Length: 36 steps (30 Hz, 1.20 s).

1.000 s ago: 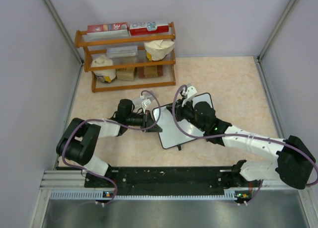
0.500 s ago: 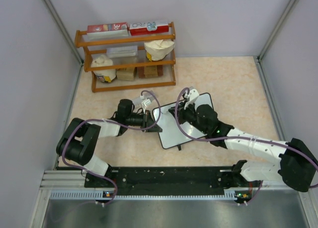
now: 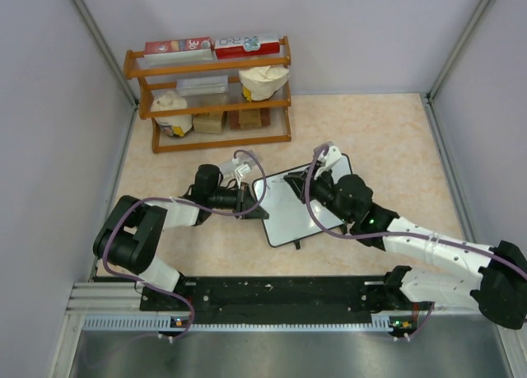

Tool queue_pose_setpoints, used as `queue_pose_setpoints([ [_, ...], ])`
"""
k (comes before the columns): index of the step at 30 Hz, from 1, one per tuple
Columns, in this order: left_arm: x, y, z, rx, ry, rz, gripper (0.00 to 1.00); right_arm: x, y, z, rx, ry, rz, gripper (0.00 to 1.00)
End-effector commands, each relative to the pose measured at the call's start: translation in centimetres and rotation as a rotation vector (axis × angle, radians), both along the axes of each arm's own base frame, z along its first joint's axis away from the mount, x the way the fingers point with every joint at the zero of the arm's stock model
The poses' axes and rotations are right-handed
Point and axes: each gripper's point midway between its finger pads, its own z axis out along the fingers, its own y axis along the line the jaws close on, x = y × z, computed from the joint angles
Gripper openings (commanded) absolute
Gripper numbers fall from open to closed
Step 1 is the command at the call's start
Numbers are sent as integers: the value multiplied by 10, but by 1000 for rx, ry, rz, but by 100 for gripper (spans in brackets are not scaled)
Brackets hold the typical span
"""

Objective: Write a sentence on the whiteboard
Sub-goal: Write a sentence at the center of the board.

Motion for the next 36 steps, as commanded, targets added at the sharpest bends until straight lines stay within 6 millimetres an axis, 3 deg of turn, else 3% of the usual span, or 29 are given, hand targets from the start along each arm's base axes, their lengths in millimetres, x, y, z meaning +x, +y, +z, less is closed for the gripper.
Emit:
queue_pose_setpoints([
  [1, -6, 1, -2, 4, -22, -15, 0, 7, 4, 19, 32, -23, -31, 0],
  [19, -6, 1, -2, 2, -22, -16, 0, 17, 12, 21, 56, -6, -57, 0],
  [29, -6, 1, -1, 0, -22, -20, 0, 23, 21, 4, 31, 28, -60, 0],
  [36, -7, 1, -1, 0, -22, -20, 0, 23, 16, -3, 20, 39, -74, 0],
])
